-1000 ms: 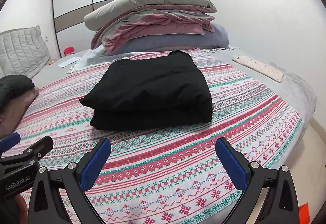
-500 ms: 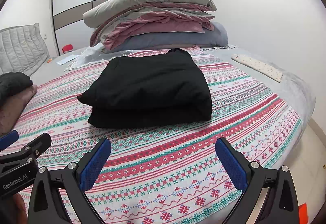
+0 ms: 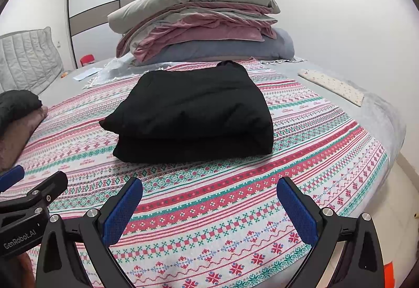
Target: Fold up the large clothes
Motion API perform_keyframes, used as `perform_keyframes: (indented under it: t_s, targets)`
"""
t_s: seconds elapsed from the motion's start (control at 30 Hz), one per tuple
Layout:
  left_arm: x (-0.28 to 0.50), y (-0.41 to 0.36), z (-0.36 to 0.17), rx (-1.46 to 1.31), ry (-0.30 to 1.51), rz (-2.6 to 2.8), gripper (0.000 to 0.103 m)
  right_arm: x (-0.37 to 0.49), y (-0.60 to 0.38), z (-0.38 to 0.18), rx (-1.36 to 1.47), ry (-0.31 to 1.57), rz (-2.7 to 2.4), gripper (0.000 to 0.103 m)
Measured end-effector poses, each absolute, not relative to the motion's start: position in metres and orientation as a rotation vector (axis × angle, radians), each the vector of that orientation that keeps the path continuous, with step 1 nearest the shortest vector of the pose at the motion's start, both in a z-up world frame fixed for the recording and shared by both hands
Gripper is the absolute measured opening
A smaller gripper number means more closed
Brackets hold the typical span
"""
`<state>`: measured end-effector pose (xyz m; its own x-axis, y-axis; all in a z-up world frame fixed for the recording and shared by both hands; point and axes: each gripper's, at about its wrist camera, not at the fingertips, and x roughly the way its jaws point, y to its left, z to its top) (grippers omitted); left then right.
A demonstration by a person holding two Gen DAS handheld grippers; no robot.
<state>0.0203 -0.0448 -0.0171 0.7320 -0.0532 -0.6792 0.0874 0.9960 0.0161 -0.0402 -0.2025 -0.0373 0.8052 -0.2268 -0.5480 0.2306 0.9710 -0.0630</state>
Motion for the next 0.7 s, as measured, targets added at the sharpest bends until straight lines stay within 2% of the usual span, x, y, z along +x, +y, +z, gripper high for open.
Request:
perform_keyframes:
  t_s: [0.7]
  targets:
    - [0.021,-0.0475,-0.0183,0.041,0.747,-0.083,0.102,-0.0383,-0.2034,-0.0388,-0.002,0.594,-0.238,0.103]
